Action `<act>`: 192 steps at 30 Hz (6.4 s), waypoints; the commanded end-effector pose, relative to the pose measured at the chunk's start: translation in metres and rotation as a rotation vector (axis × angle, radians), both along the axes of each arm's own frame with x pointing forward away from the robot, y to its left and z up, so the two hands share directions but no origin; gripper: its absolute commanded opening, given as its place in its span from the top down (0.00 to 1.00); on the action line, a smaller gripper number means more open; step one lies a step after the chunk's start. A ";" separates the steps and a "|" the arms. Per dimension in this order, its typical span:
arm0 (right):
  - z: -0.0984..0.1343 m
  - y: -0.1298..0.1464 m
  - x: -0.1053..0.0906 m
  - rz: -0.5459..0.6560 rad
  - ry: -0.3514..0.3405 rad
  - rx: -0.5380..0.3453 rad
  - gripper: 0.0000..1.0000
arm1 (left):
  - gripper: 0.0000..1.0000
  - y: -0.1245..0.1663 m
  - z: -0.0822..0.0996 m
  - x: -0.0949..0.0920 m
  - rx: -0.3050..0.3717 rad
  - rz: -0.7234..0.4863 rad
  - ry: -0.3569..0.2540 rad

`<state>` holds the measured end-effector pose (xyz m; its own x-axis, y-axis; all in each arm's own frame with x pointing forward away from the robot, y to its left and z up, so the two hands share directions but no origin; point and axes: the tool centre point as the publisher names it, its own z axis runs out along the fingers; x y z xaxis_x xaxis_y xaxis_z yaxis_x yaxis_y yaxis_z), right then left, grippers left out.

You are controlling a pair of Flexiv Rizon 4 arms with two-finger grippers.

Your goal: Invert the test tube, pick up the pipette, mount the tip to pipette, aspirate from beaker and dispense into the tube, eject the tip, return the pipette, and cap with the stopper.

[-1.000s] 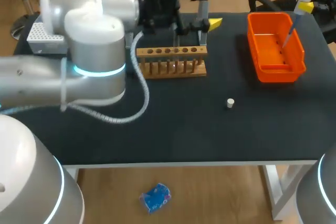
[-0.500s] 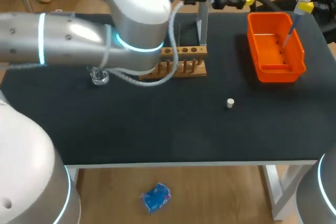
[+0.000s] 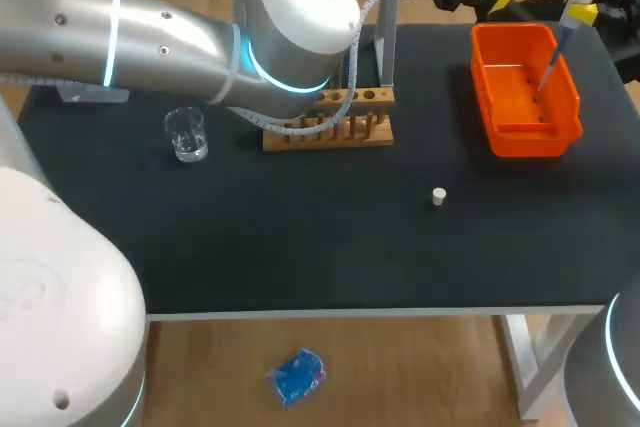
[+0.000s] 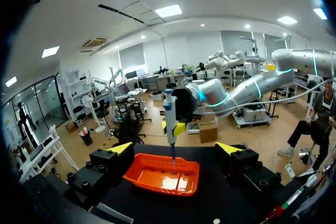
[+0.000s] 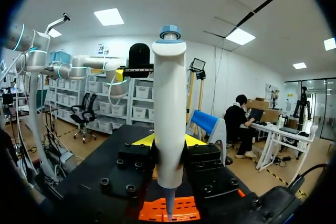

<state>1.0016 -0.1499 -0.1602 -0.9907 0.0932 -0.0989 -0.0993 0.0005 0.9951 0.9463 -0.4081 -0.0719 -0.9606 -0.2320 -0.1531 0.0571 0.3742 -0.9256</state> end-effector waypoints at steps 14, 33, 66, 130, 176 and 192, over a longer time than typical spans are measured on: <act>0.000 -0.001 0.002 0.006 -0.001 -0.001 1.00 | 0.00 -0.046 0.006 0.017 0.035 0.021 0.057; 0.000 -0.001 0.002 0.006 -0.001 -0.001 1.00 | 1.00 -0.094 0.010 0.029 -0.016 -0.041 0.069; 0.000 -0.001 0.002 0.006 -0.001 -0.001 1.00 | 1.00 -0.118 -0.002 0.033 -0.330 -0.184 -0.002; 0.000 -0.001 0.002 0.006 -0.001 -0.001 1.00 | 1.00 -0.152 0.005 0.052 -0.325 -0.177 -0.016; 0.000 -0.001 0.002 0.006 -0.001 -0.001 1.00 | 1.00 -0.152 -0.031 0.053 -0.304 -0.160 0.076; 0.000 -0.001 0.002 0.006 -0.001 -0.001 1.00 | 1.00 -0.140 0.009 0.056 -0.347 -0.179 -0.016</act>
